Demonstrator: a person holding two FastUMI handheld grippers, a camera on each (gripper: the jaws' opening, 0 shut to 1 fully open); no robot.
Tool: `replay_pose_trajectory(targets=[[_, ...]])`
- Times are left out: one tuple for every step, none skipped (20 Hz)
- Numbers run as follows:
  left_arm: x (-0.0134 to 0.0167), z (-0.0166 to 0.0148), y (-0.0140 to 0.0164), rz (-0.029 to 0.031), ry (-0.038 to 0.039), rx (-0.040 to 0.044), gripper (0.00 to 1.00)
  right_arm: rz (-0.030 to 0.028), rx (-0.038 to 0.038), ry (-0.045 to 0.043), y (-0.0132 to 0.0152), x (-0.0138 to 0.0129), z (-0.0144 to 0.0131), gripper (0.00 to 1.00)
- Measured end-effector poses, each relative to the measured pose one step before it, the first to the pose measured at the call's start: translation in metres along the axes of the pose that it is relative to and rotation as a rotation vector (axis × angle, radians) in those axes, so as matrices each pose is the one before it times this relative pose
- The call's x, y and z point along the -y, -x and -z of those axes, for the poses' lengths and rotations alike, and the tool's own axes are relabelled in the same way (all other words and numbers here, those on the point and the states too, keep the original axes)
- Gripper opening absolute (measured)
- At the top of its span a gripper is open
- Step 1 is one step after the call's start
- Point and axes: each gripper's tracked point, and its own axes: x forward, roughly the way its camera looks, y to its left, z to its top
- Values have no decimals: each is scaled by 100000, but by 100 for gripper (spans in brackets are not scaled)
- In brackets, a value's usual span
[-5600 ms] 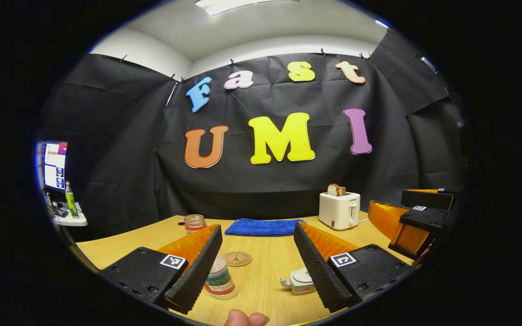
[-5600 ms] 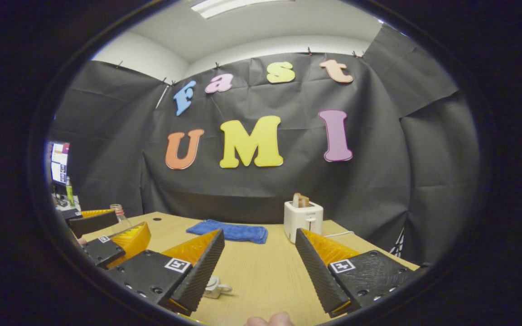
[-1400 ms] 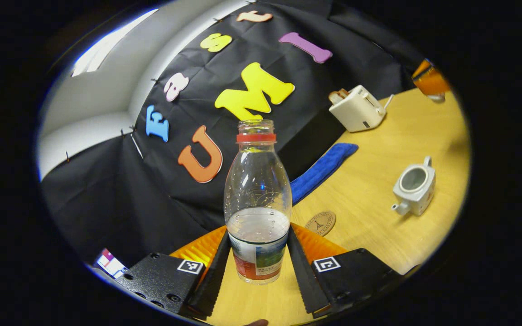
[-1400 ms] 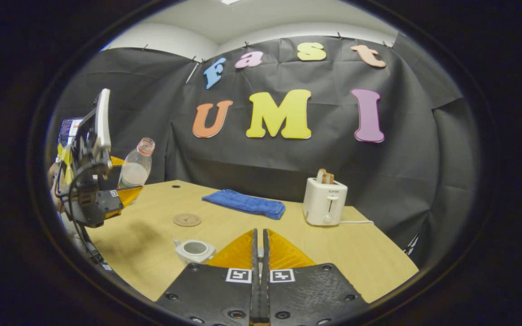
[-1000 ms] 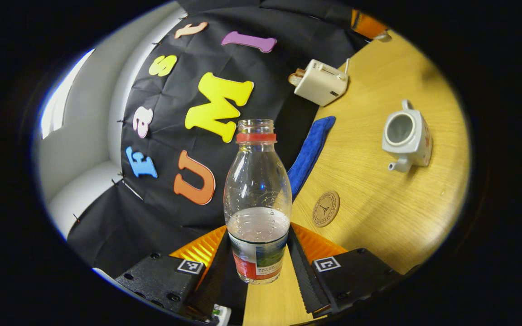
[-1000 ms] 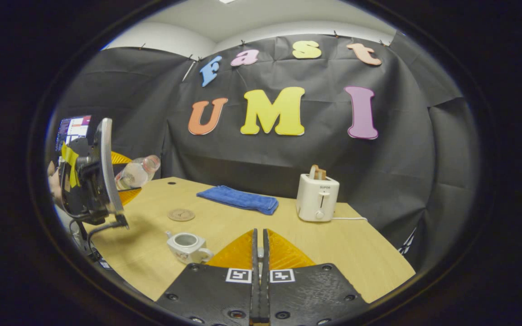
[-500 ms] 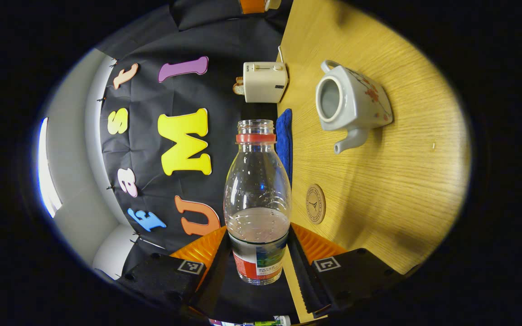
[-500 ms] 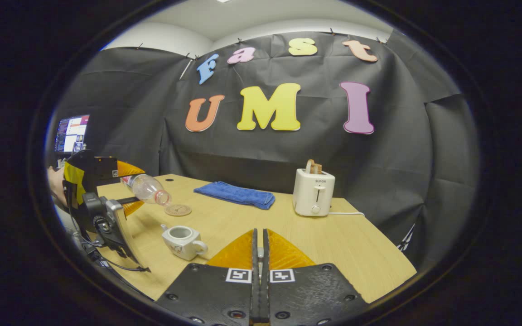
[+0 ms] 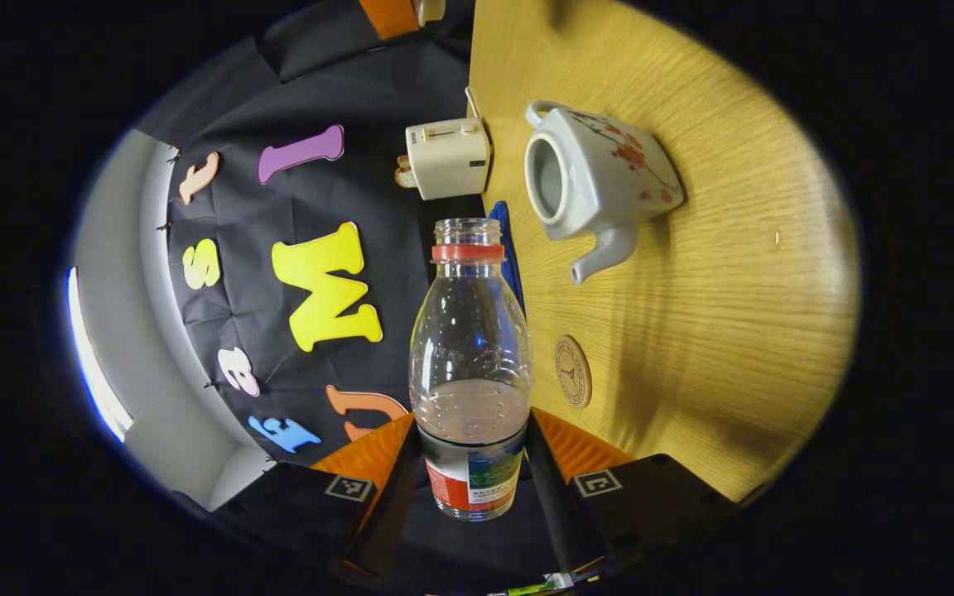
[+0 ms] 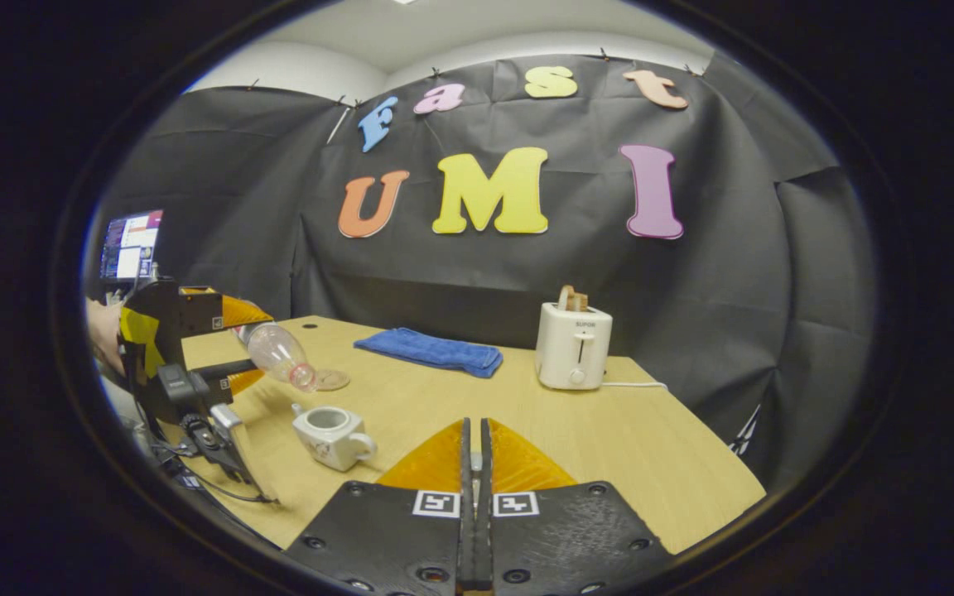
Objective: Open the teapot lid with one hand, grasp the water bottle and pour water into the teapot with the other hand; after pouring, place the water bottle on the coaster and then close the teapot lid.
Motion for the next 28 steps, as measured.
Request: replay_pose_trajectory(targets=[[-103,-123,-6,-489,-1182,303,72,248,1,-298,9,117,79,0],[-98,-175,36,-765,-1498,328,72,138,-169,-352,42,66,71,0],[-108,-128,-9,-425,-1292,394,77,70,-155,-257,-60,30,85,0],[-59,-150,-13,-239,-1274,689,77,109,-81,-85,1,45,43,0],[-130,40,-50,-362,-1014,32,73,12,-75,-2,22,-24,70,0],[-103,-83,11,-424,-1029,41,73,41,-141,-70,92,-6,72,0],[-40,-13,35,-344,-997,-146,73,-147,-116,-178,-40,-26,67,0],[-91,54,34,-430,-605,-118,73,-111,-87,-143,-20,-61,37,0],[-105,24,52,-879,-384,14,72,-84,92,-161,81,-6,47,0],[-255,-147,226,-1243,-686,-10,72,-54,-123,-222,-22,-10,51,0],[-142,-94,-34,-813,-731,269,72,-29,-272,-197,-71,38,101,0],[-97,-93,-59,-447,-761,157,72,-137,-279,-226,6,-23,95,0],[-123,-47,29,-531,-745,185,73,-2,-3,-205,-31,64,48,0],[-139,-7,167,-422,-640,-97,73,46,236,-120,113,60,-126,0],[-19,-54,-7,11,-575,37,72,-27,260,-65,33,-25,-54,0],[39,-146,-40,135,-585,88,72,-33,191,-34,58,-43,-53,0],[-147,-61,66,-57,-722,143,72,-123,107,-4,4,4,19,0],[-400,-20,-186,-29,-888,316,73,-27,38,16,87,13,29,0],[-729,175,-342,41,-824,76,72,-18,-25,-111,0,27,42,0],[-204,-37,-332,480,-637,-69,73,-17,-29,-224,-16,28,-30,0],[218,134,77,772,-273,-339,77,-22,26,-271,-14,55,-3,0],[-112,73,-254,571,-424,-229,72,-16,27,-131,-1,11,-28,0],[17,-44,210,296,-633,-165,72,-180,1,-106,96,-41,66,0],[-10,39,93,140,-879,-87,72,-229,-85,-244,72,-67,-18,0],[-129,-72,104,88,-971,164,72,-223,-196,-305,-19,47,30,0],[53,-317,-7,440,-627,466,72,-165,-52,-408,-45,10,-52,0],[194,24,-22,726,-482,205,72,-140,-5,-320,-4,31,23,0],[-15,-51,88,221,-650,150,72,-221,7,-215,52,-22,-115,0]])
